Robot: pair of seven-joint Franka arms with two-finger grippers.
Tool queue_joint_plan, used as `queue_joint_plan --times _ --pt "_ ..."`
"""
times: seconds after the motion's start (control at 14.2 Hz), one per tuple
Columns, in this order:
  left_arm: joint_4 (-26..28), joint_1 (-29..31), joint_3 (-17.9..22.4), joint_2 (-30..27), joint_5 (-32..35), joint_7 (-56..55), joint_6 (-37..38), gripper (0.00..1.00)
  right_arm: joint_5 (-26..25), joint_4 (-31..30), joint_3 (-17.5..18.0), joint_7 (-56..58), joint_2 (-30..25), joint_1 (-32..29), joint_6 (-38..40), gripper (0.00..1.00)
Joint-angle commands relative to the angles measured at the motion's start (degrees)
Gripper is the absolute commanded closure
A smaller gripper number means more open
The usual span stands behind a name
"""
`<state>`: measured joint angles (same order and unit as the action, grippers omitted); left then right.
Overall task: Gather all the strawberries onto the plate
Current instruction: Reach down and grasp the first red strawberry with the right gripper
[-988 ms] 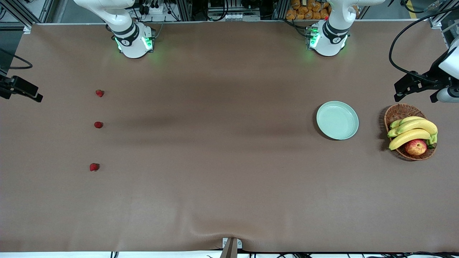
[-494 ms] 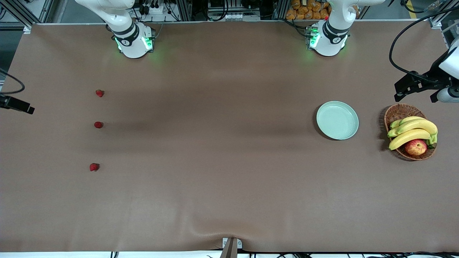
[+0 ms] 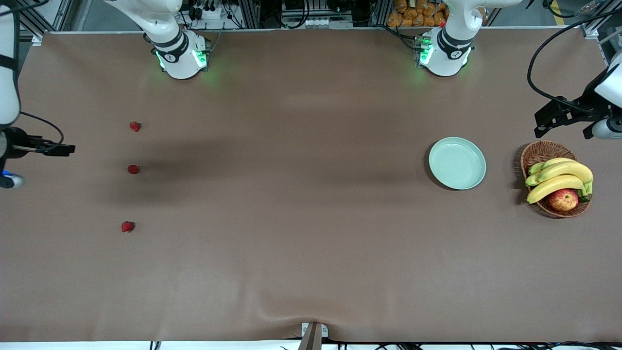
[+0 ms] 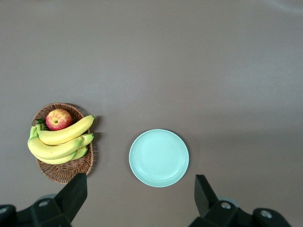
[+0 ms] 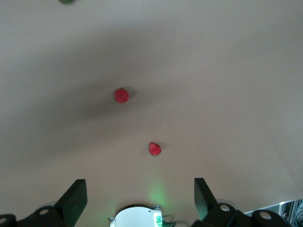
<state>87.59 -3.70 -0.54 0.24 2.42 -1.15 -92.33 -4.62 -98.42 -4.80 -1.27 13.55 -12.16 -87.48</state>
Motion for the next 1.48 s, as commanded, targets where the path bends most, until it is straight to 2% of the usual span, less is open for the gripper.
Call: queue_joint_plan --times 0.0,0.14,0.42,0.63,0.92,1.06,1.41 --pt "-0.66 0.28 0.01 0.29 -1.37 1.06 0.75 0.00 -1.01 -8.08 0.93 0.48 -1.60 -4.00 -3.39 0.00" --pt "-1.01 0.28 0.01 0.46 -1.37 1.15 0.75 0.00 -1.01 -13.17 0.93 0.48 -1.60 -5.33 -5.92 0.00" --pt "-0.75 0.71 0.01 0.46 -1.37 1.32 0.75 0.00 -1.01 -27.31 0.93 0.92 -2.12 -5.33 -19.18 0.00" --pt "-0.66 0.72 0.01 0.55 -1.46 1.32 0.75 0.00 -1.01 -34.54 0.93 1.01 -1.51 -5.86 -25.80 0.00" --pt "-0.58 0.98 0.01 0.64 -1.46 1.41 0.75 0.00 -1.01 -39.29 0.93 1.10 -0.37 -6.48 -30.27 0.00" --pt "-0.49 0.98 0.01 0.72 -1.46 1.41 0.75 0.00 -1.01 -39.83 0.93 2.32 1.56 -6.83 -33.36 0.00" --pt "-0.49 0.98 0.01 0.72 -1.46 1.41 0.75 0.00 -1.09 -40.00 0.93 7.68 3.06 -7.09 -33.89 0.00"
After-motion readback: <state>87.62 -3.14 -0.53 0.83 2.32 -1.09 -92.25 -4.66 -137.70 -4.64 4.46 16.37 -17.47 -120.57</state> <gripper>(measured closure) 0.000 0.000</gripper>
